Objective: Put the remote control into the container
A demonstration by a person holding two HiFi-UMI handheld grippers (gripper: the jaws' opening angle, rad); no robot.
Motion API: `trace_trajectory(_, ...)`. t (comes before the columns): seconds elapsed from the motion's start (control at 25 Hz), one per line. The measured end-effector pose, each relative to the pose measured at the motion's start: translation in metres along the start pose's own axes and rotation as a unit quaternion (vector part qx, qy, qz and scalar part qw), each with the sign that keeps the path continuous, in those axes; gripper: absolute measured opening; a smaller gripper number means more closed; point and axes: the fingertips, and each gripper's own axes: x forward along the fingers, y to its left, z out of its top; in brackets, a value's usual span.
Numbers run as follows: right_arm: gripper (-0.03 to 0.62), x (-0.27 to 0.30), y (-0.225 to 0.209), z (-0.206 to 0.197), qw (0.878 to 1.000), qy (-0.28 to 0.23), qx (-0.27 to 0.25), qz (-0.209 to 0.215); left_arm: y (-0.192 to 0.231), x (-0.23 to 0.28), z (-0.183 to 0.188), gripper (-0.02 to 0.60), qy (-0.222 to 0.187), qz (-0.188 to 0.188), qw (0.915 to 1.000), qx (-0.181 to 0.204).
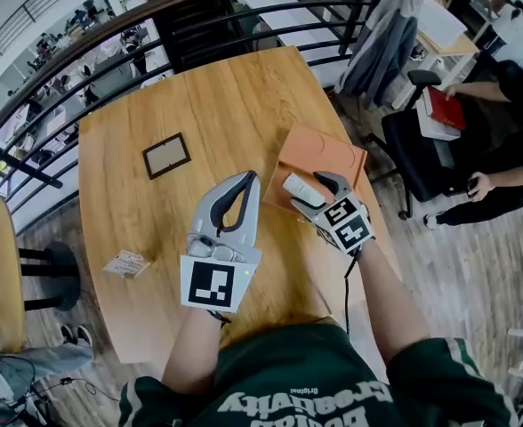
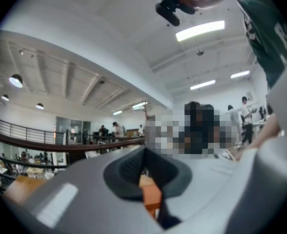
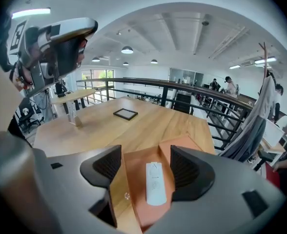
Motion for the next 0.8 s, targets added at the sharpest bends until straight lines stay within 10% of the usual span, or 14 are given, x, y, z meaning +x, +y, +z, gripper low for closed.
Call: trace_trajectory(0.8,0.295,-0.139,0.010,0.149,0.970,-0.233,-0.006,-0.061,-0.002,-0.028,0.046,-0.002,-0.027,-0.003,0.9987,0.043)
